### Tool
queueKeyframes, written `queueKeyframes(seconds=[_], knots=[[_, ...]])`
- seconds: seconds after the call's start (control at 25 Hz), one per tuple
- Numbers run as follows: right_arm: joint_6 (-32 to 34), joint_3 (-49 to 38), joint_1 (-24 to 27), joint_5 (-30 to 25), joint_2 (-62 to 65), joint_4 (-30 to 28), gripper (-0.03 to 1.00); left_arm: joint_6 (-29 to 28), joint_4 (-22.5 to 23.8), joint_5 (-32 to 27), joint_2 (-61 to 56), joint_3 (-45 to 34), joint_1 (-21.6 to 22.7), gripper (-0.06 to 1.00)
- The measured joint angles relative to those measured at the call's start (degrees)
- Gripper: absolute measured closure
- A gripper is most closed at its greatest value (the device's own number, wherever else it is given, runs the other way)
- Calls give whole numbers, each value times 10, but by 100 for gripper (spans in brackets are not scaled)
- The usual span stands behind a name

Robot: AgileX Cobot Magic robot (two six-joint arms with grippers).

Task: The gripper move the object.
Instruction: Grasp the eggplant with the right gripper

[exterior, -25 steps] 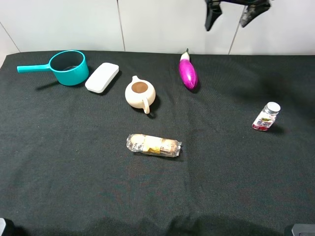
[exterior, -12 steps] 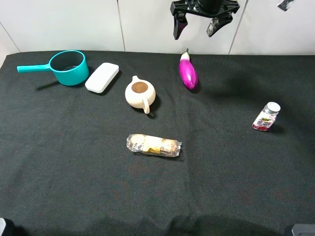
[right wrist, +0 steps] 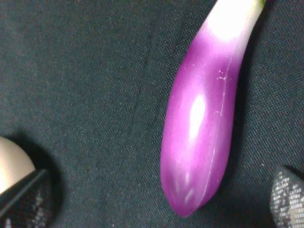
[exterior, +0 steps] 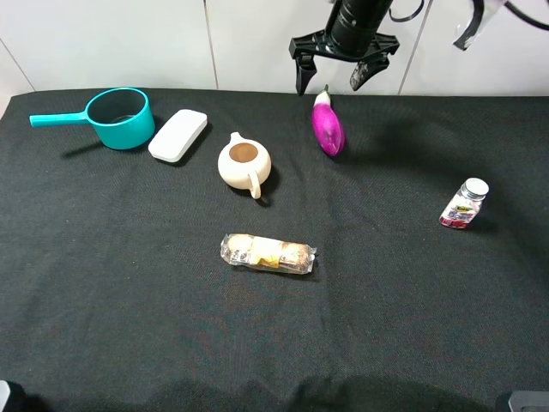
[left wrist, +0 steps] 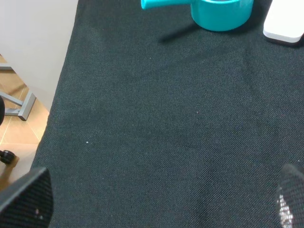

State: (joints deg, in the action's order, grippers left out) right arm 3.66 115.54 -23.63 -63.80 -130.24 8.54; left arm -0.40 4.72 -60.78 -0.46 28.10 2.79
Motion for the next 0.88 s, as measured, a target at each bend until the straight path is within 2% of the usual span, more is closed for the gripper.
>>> queueKeyframes(seconds=[0.88], knots=[[4,6,20,16,-71,-15,27,0,0,0,0,0,0,-5]])
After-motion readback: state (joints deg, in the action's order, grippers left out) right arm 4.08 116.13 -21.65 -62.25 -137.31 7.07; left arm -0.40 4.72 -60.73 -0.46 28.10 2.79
